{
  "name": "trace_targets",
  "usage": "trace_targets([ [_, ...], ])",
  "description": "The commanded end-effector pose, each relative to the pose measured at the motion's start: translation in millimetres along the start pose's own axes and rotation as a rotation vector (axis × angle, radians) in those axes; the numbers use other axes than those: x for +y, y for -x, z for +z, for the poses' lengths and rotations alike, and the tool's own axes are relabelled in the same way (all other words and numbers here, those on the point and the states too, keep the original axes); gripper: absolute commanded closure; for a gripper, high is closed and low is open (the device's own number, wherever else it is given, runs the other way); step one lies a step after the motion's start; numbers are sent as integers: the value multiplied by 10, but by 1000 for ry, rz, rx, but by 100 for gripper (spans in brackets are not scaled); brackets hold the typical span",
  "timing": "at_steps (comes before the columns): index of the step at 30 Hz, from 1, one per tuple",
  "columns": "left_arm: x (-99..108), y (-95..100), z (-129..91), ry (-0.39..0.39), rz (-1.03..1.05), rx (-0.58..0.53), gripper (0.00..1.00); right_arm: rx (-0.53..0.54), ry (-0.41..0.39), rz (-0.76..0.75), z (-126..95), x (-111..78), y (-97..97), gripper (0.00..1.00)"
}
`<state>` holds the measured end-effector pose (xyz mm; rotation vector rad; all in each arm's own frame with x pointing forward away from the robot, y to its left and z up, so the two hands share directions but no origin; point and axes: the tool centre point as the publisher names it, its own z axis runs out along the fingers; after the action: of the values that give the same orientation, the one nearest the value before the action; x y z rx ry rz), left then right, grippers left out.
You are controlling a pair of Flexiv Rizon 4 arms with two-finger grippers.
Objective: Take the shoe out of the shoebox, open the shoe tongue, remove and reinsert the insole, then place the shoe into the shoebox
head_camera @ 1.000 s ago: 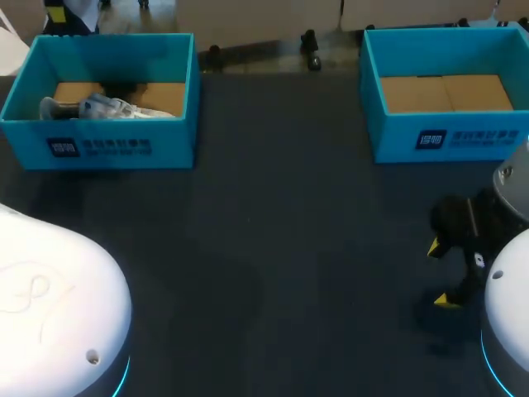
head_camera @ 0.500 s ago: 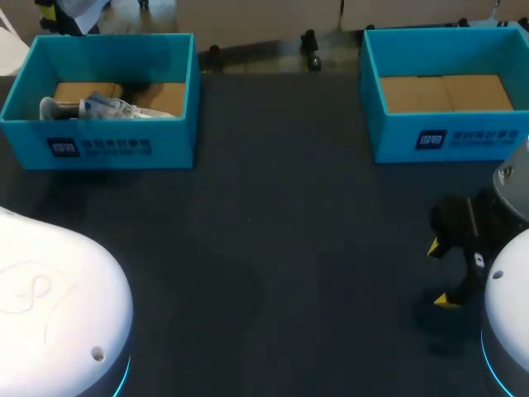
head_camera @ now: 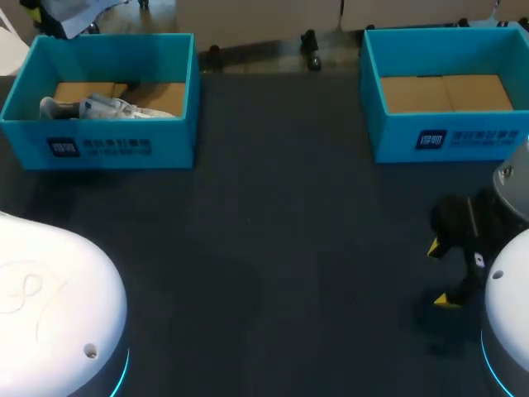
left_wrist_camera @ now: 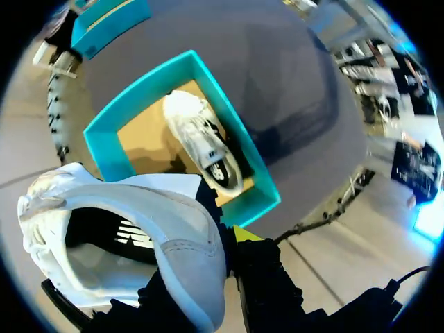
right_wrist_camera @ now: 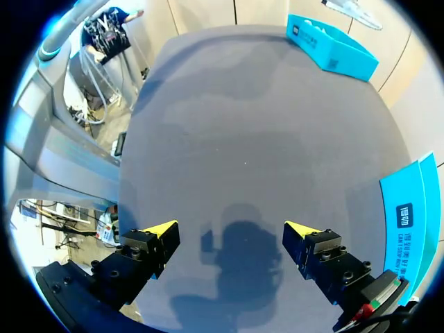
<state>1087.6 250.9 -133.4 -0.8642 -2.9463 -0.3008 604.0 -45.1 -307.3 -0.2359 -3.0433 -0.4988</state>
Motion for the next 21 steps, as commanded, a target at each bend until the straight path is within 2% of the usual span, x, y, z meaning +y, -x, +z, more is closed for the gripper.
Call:
trace_targets([
  [1, 247, 89, 47, 32, 435, 25, 100, -4, -1, 0, 3, -4, -19, 0],
  [5, 406, 80, 46, 51, 547, 27, 100, -4, -1, 0, 3, -4, -19, 0],
  [7, 473, 69, 41, 87, 601, -2, 100, -4, -1, 0, 3, -4, -19, 0],
  [21, 473, 69, 41, 87, 601, -2, 100, -4, -1, 0, 3, -4, -19, 0],
])
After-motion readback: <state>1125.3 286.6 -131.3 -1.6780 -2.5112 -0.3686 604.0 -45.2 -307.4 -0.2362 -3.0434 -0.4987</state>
